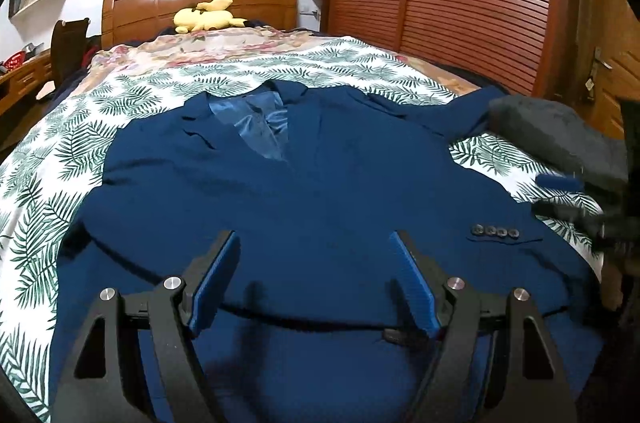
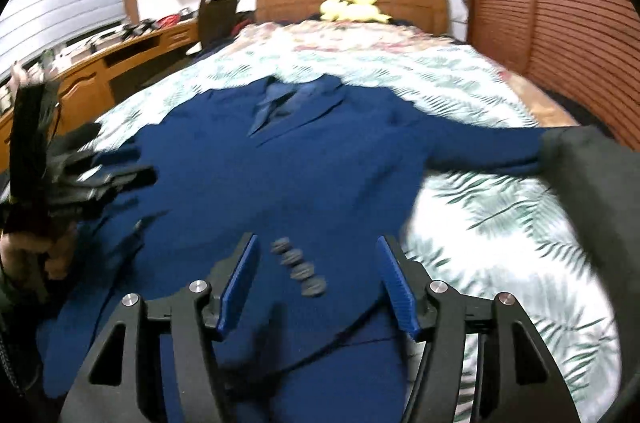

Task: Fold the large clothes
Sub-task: 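Lift the sleeve with the right tool and fold it across the jacket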

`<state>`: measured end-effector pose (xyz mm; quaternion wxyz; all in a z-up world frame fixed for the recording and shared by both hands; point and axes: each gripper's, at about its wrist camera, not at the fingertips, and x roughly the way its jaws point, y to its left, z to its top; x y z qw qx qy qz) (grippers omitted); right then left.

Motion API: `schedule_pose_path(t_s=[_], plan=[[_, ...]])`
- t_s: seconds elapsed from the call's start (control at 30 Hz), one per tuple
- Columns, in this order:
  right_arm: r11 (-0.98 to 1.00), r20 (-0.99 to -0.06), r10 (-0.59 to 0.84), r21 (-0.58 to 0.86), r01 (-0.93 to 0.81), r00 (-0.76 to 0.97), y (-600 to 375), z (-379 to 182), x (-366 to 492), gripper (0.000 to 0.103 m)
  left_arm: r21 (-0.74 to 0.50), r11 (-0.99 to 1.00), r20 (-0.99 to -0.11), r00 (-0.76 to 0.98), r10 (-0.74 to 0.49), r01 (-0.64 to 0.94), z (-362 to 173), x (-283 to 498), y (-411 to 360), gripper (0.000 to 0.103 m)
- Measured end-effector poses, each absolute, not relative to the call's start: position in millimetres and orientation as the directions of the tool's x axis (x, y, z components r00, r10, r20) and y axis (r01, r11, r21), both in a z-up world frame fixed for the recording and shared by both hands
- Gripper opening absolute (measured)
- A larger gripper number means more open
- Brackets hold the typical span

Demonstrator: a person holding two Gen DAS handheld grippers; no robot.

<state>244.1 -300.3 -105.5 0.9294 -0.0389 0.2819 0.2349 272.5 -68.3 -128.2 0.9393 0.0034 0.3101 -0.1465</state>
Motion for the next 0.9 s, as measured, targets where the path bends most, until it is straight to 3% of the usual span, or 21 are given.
schedule_pose_path(t_s=[0.53,0.9], plan=[[0.983,-0.615,0.137,-0.014,-0.185,0.777,-375.7,-80.6,377.2,0.065,-0.081,0.951,-0.589,0.755,-0.288,0.299,-128.1,272.2,-70.5,0.077],[0.981,-0.722,0.193,0.158,-0.114,0.664,-361.0,-115.4,444.2,0.065,-0.081,0.95,-0.587,0.756,-0.29,0.301,-128.5,272.8,-71.1,0.077]])
